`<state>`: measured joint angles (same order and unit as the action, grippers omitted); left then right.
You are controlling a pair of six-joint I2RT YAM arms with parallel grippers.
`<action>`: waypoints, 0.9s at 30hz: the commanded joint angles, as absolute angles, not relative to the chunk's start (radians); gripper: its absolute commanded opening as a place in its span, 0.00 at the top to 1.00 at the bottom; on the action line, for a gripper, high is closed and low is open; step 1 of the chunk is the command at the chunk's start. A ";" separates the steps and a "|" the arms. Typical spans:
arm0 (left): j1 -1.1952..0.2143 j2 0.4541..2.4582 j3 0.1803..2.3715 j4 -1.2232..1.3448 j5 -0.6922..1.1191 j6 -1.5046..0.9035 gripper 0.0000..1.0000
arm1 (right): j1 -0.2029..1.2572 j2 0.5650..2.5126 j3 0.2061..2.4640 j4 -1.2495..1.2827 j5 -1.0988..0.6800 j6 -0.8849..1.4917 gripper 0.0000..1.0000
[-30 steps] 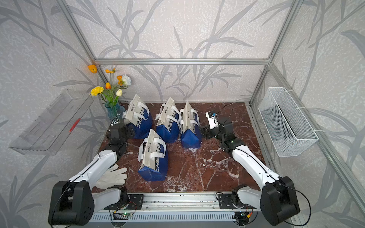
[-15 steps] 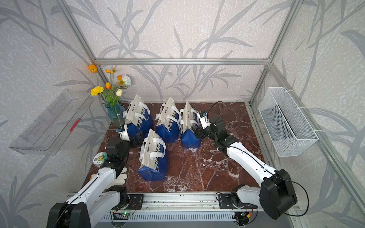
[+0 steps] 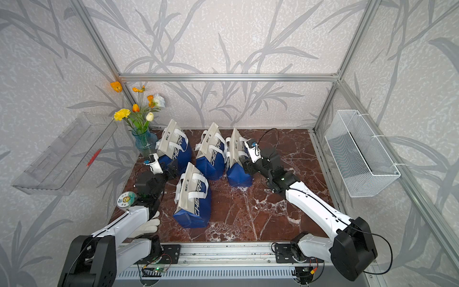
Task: Open the takeout bag
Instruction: Adjust the takeout bag at the center of the board.
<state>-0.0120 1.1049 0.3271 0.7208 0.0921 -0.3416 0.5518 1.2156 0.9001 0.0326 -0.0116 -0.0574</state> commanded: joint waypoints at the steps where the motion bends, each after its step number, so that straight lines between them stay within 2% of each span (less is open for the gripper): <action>1: -0.011 1.119 0.337 0.849 0.038 -0.400 0.34 | 0.563 1.180 0.908 0.054 0.018 -0.065 0.22; 12: -0.011 1.294 0.440 0.966 0.074 -0.474 0.44 | 0.598 1.169 0.940 0.048 0.047 -0.098 0.23; 22: -0.011 1.430 0.525 0.977 0.133 -0.521 0.63 | 0.611 1.148 0.943 0.037 0.065 -0.139 0.24; 24: -0.011 1.434 0.519 0.982 0.144 -0.524 0.62 | 0.614 1.142 0.939 0.043 0.066 -0.146 0.23; 27: -0.011 1.449 0.483 1.040 0.147 -0.534 0.44 | 0.617 1.138 0.931 0.060 0.064 -0.151 0.24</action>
<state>-0.0120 1.4353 0.4992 0.9661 0.1249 -0.5201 0.6086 1.1622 0.9043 0.0330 0.0528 -0.1333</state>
